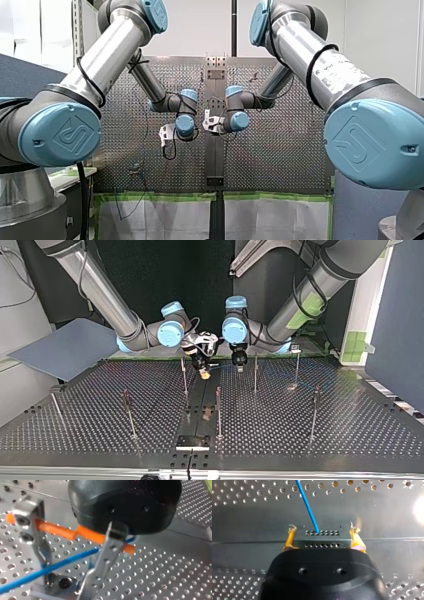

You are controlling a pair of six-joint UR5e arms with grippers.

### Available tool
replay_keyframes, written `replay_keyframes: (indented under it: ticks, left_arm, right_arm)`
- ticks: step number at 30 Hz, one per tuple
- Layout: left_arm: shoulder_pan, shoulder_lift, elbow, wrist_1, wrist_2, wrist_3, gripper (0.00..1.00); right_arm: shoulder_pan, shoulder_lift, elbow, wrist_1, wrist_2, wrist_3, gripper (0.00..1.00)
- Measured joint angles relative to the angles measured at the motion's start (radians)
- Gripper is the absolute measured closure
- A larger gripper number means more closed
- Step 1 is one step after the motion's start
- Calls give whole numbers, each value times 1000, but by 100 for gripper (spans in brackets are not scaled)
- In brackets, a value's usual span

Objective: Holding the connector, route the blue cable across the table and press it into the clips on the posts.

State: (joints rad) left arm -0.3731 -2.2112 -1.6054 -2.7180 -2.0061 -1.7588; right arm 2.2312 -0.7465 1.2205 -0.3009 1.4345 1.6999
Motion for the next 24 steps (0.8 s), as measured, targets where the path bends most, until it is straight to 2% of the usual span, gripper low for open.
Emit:
replay_keyframes:
  ticks: [7,11,15,19,24]
  left_arm:
    - [-6,4,0,-32,-23,-11,100]
    - [-13,22,-4,-60,-56,-15,100]
    - [-20,57,-25,-75,-70,-24,100]
    - [-22,93,-45,-82,-73,-39,100]
    - [-25,131,-67,-102,-71,-46,100]
  right_arm:
    - [-2,-1,-1,5,-1,-4,100]
    - [-3,-6,-2,19,-1,-15,100]
    - [-3,-29,-2,49,1,-26,100]
    - [-2,-64,-1,79,5,-21,100]
    - [8,-107,1,121,26,-8,100]
